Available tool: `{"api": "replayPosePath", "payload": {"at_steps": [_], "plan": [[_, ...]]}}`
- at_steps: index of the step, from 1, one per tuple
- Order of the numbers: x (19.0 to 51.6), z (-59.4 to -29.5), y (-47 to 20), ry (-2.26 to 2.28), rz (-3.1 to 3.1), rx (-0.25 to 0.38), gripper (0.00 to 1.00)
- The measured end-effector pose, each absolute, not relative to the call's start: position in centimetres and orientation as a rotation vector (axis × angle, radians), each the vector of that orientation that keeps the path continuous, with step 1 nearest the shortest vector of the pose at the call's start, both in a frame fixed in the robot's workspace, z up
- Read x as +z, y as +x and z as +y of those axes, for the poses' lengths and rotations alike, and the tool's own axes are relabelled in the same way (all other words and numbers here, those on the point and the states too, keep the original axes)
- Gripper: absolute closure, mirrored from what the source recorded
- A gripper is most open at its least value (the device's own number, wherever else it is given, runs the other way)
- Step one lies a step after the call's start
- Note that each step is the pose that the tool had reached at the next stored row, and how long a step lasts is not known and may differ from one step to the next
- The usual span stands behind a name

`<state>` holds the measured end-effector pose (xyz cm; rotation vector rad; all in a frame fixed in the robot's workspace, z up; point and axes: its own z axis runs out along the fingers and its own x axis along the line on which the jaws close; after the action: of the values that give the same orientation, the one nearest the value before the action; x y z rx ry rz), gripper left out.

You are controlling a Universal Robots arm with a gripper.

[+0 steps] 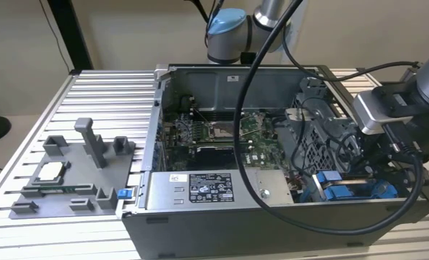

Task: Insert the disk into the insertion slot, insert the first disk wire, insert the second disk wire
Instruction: 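Insert the second disk wire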

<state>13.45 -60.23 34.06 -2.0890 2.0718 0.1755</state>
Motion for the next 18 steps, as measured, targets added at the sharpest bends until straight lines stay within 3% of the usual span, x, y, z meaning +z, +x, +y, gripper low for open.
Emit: {"api": "replayPosePath", "payload": {"at_steps": [18], "plan": [[33.0, -60.2, 13.0, -2.081, 2.058, 0.147, 1.0]]}}
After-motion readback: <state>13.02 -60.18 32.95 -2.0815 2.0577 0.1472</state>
